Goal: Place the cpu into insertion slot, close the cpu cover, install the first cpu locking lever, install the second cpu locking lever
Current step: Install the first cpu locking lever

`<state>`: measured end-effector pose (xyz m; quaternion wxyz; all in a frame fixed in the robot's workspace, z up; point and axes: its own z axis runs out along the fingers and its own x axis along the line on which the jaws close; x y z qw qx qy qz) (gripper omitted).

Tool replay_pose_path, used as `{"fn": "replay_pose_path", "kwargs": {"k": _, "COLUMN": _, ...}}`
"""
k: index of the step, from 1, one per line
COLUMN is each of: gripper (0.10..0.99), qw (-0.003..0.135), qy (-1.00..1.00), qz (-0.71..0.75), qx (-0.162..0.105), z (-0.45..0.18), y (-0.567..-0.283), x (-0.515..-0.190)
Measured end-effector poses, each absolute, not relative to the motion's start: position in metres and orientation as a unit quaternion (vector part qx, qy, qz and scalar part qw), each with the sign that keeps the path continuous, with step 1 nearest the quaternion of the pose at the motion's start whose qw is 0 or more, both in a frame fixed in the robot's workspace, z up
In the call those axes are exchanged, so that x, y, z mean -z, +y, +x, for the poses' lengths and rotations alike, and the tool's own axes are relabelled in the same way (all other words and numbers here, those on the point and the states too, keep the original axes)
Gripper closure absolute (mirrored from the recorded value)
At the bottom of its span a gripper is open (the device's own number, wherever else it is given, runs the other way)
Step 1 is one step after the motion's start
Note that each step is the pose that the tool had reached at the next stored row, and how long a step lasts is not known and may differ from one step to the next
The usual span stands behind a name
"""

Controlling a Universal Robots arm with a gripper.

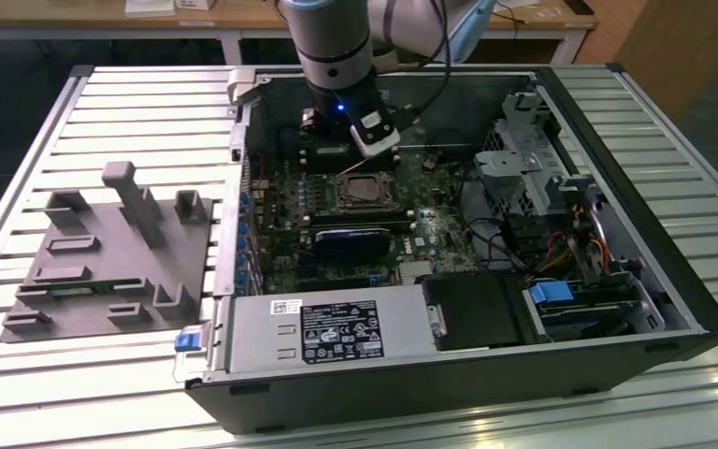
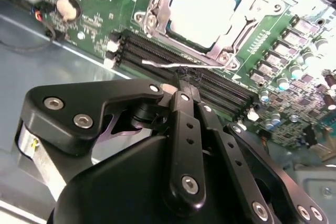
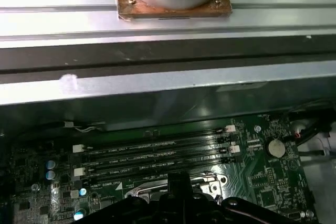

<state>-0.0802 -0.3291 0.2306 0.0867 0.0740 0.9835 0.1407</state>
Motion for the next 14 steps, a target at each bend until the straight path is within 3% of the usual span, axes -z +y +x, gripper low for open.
{"fn": "replay_pose_path", "kwargs": {"k": 14, "gripper": 0.980, "qw": 0.095, "qy": 0.978, "qz": 0.132, "qx": -0.134, "z": -0.0798, "y": -0.3225, "x": -0.2217}}
